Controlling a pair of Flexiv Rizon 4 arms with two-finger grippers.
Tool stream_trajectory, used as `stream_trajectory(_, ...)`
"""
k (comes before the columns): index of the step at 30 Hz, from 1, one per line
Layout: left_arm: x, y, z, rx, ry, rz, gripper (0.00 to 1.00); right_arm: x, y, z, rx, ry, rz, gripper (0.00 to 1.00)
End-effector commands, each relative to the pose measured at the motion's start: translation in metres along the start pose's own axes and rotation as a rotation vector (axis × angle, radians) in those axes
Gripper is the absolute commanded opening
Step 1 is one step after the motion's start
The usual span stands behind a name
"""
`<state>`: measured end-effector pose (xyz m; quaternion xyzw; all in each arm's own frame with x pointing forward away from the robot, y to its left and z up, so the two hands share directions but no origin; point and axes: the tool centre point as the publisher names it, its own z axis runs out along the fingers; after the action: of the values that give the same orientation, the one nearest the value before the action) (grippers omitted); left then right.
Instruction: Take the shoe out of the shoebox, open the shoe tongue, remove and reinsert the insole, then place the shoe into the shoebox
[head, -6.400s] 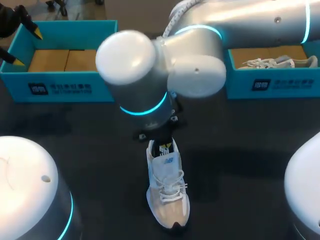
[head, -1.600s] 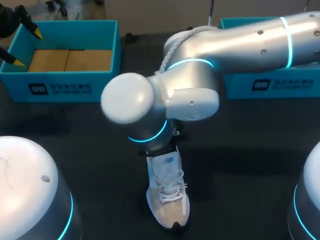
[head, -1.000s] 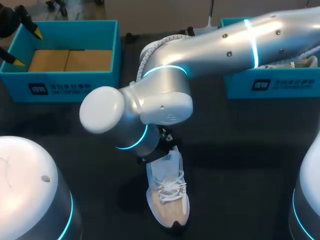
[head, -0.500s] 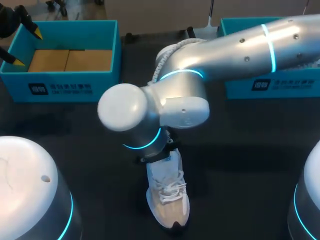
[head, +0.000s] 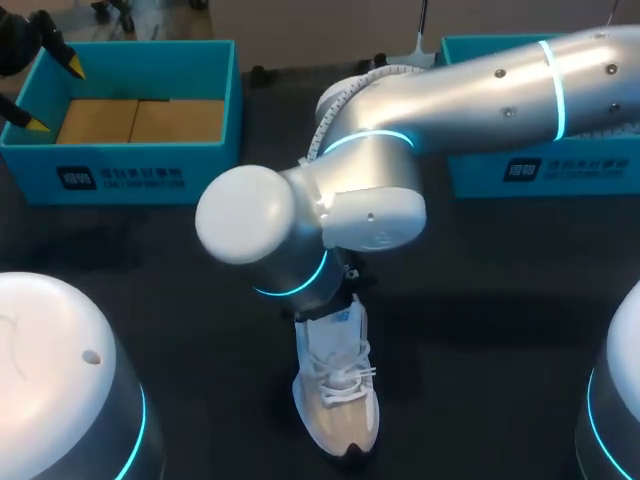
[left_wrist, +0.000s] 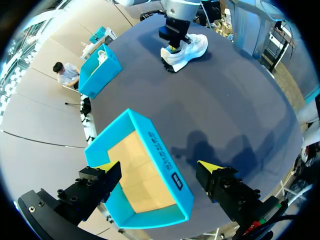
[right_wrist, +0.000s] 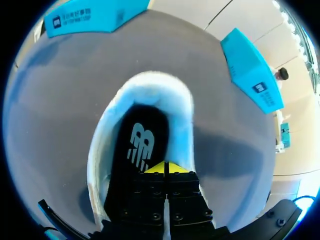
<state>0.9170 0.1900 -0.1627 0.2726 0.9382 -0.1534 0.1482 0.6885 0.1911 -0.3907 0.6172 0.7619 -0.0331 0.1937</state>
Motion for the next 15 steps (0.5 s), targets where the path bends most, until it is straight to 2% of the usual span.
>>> stream_trajectory(1, 0.001, 0.0, 0.0, -0.003, 0.001, 0.001, 1.0, 0.025, -0.002, 0.03, 0.046, -0.036, 0.295, 0.0)
stream_trajectory(5, 0.001, 0.0, 0.0, -0.003, 0.001, 0.001, 1.0, 0.032, -0.007, 0.036, 0.072, 0.013, 0.302, 0.0)
stream_trajectory(9, 0.001, 0.0, 0.0, -0.003, 0.001, 0.001, 1.0, 0.033, -0.011, 0.029, 0.074, 0.049, 0.297, 0.0)
stream_trajectory(11, 0.001, 0.0, 0.0, -0.003, 0.001, 0.001, 1.0, 0.032, -0.013, 0.022, 0.065, 0.088, 0.287, 0.0)
stream_trajectory(15, 0.001, 0.0, 0.0, -0.003, 0.001, 0.001, 1.0, 0.026, -0.012, 0.007, 0.053, 0.103, 0.278, 0.0)
